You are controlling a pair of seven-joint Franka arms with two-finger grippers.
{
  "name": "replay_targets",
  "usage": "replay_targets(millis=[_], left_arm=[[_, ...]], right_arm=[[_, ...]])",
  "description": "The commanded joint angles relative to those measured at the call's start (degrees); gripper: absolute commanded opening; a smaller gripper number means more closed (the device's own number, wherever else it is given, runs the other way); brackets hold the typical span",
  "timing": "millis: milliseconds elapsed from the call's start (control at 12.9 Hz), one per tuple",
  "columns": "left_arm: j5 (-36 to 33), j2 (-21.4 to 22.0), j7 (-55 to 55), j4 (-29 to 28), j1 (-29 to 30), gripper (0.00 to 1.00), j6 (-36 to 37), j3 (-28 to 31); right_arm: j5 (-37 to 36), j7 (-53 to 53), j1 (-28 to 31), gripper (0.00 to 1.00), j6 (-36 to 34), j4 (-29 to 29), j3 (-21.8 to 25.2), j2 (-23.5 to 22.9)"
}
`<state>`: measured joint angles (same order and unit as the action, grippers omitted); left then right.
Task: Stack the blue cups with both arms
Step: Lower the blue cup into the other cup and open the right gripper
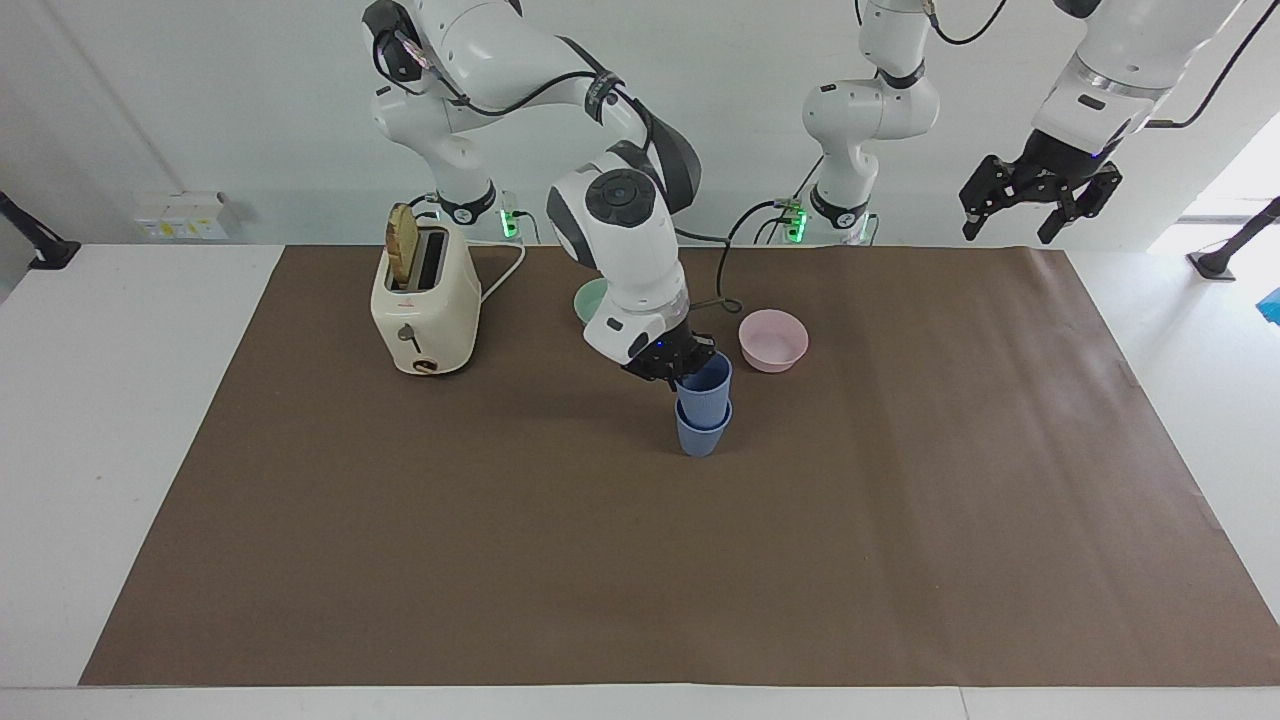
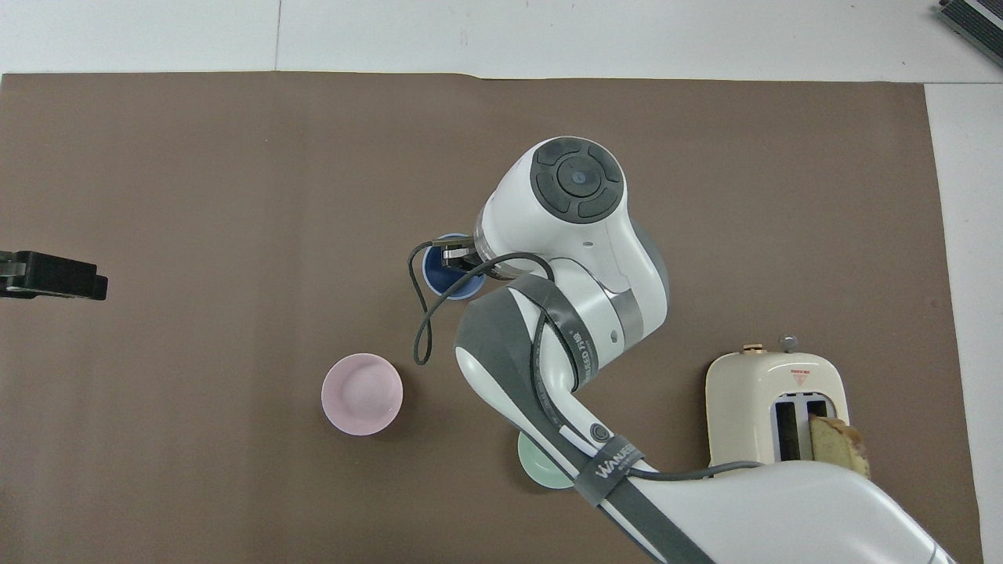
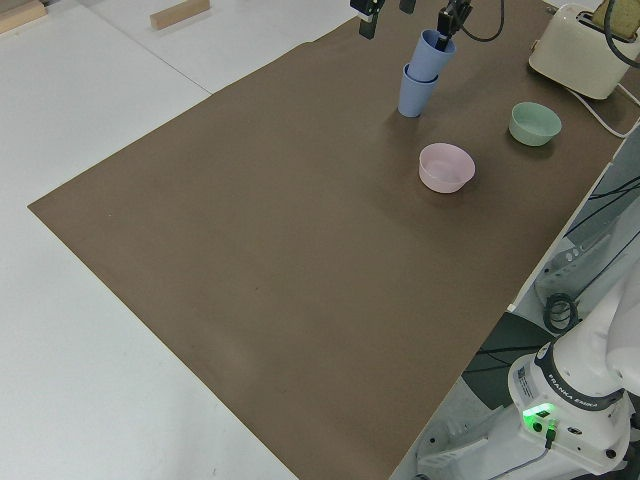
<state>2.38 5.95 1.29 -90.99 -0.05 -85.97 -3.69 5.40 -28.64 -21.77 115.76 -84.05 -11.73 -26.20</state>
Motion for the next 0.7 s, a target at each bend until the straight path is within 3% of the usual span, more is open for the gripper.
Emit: replay_targets(millis=[0, 78, 388, 466, 543, 621], left_arm=[[-0.4, 1.0, 0.4, -0.9, 0.8, 1.0, 0.4, -0.5], [-0.4, 1.0, 0.4, -0.9, 0.8, 1.0, 0.4, -0.5], [-0.4, 1.0, 0.4, -0.9, 0.8, 1.0, 0.4, -0.5], [-0.4, 1.0, 0.5, -0.9, 0.8, 1.0, 0.4, -0.5], [-0.4, 1.0, 0.4, -0.9, 0.8, 1.0, 0.4, -0.5], [-0.4, 1.0, 0.5, -0.9, 0.8, 1.0, 0.4, -0.5]], right_arm=[[-0.1, -0.9, 0.8, 0.13, 1.0, -0.8, -0.6, 0.2], [-0.1, -0.9, 0.8, 0.19, 1.0, -0.8, -0.6, 0.2], [-0.1, -0.9, 0.8, 0.22, 1.0, -0.8, -0.6, 0.3], [-0.1, -0.9, 0.9, 0.29, 0.4, -0.7, -0.5, 0.3], [-0.4, -0.5, 1.1, 0.46, 0.1, -0.6, -0.2, 0.4], [-1.1, -0.4, 2.5, 0.82, 0.1, -0.4, -0.2, 0.4]])
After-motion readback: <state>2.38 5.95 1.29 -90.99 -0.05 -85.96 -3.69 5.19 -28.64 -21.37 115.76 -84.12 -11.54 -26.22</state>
